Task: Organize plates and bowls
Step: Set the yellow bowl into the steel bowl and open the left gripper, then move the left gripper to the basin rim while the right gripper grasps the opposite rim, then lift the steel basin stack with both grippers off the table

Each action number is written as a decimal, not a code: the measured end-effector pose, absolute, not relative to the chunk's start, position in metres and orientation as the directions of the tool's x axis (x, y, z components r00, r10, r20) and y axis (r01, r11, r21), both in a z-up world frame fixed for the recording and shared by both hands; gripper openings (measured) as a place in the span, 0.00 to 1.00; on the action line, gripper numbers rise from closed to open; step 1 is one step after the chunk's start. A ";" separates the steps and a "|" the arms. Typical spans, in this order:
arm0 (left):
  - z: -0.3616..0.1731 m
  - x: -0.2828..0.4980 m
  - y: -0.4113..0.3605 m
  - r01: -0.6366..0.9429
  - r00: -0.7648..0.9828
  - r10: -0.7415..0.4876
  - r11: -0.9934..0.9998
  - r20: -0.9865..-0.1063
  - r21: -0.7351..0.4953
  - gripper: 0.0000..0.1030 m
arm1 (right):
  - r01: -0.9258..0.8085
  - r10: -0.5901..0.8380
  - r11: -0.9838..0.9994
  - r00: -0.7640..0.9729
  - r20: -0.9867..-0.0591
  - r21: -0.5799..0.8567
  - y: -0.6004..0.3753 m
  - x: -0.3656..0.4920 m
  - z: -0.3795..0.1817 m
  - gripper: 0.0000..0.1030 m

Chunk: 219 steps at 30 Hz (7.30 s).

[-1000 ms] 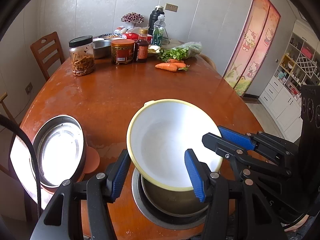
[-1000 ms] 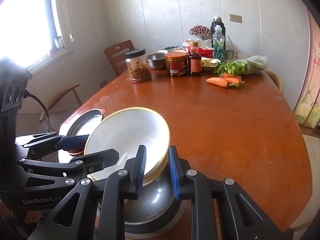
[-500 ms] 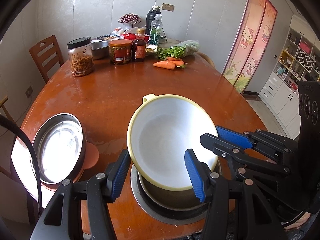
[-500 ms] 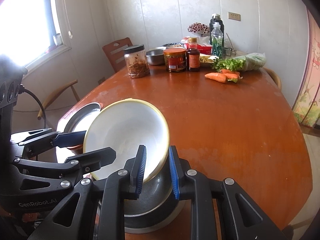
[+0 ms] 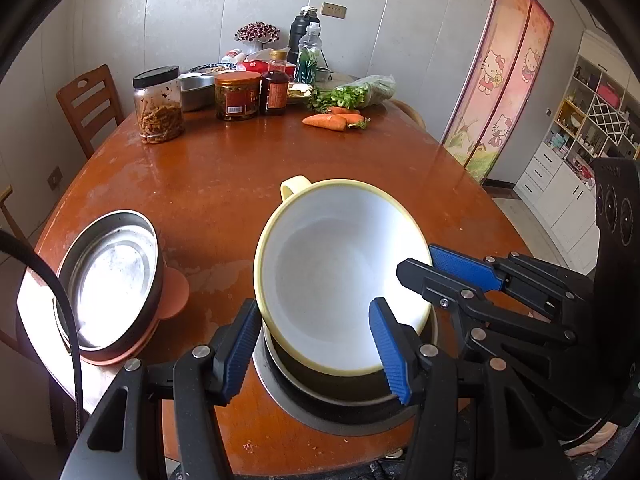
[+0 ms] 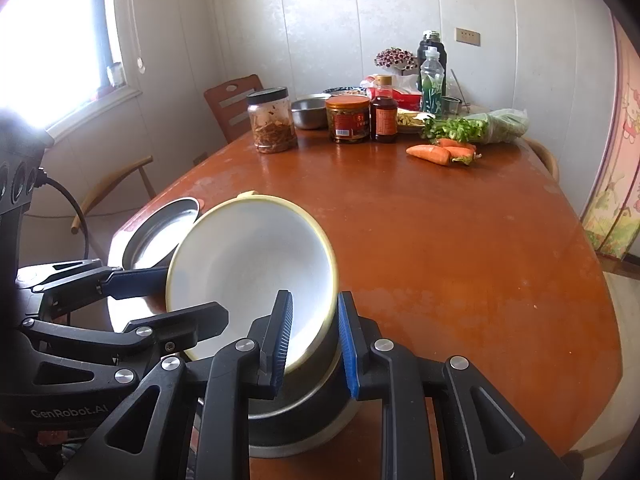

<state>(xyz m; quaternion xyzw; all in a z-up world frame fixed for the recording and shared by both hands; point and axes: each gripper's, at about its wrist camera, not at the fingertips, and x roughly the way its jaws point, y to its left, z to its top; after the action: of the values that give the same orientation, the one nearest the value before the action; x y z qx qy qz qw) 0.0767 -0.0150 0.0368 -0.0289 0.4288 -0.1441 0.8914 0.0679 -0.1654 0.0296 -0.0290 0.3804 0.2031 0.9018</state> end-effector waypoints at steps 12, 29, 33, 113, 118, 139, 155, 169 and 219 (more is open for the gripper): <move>0.034 0.071 -0.017 0.247 0.594 -0.294 0.953 -0.749 -0.177 0.54 | -0.370 0.334 0.923 0.635 -0.697 0.105 -0.168 0.063 0.024 0.24; 0.025 0.061 -0.020 0.234 0.600 -0.271 0.959 -0.753 -0.159 0.54 | -0.391 0.364 0.913 0.647 -0.670 0.119 -0.172 0.052 0.020 0.25; 0.025 0.056 -0.022 0.243 0.601 -0.275 0.957 -0.750 -0.156 0.54 | -0.393 0.372 0.911 0.642 -0.670 0.128 -0.176 0.052 0.019 0.25; -0.008 0.067 0.010 0.102 0.578 -0.301 0.949 -0.758 -0.299 0.75 | -0.279 0.433 0.901 0.594 -0.678 0.331 -0.215 0.050 -0.012 0.74; -0.012 0.070 0.007 0.106 0.572 -0.303 0.949 -0.762 -0.298 0.78 | -0.291 0.424 0.905 0.600 -0.678 0.309 -0.213 0.050 -0.012 0.74; -0.036 0.091 0.010 0.115 0.515 -0.395 0.911 -0.761 -0.395 0.79 | -0.287 0.511 0.859 0.504 -0.696 0.423 -0.210 0.067 -0.026 0.76; -0.036 0.094 0.024 0.044 0.541 -0.363 0.913 -0.758 -0.406 0.68 | -0.333 0.552 0.834 0.496 -0.670 0.441 -0.193 0.092 -0.030 0.65; -0.036 0.109 0.012 0.066 0.526 -0.384 0.908 -0.759 -0.414 0.65 | -0.368 0.588 0.808 0.465 -0.662 0.459 -0.200 0.121 -0.036 0.50; -0.003 0.068 0.036 0.073 0.614 -0.359 0.913 -0.703 -0.402 0.61 | -0.436 0.611 0.788 0.478 -0.631 0.434 -0.172 0.096 -0.009 0.41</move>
<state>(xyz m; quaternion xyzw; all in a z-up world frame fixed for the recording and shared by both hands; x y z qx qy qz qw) 0.0683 0.0363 -0.0034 -0.1693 0.4220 -0.1223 0.8822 0.0962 -0.1723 -0.0089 0.1072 0.4084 0.3071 0.8529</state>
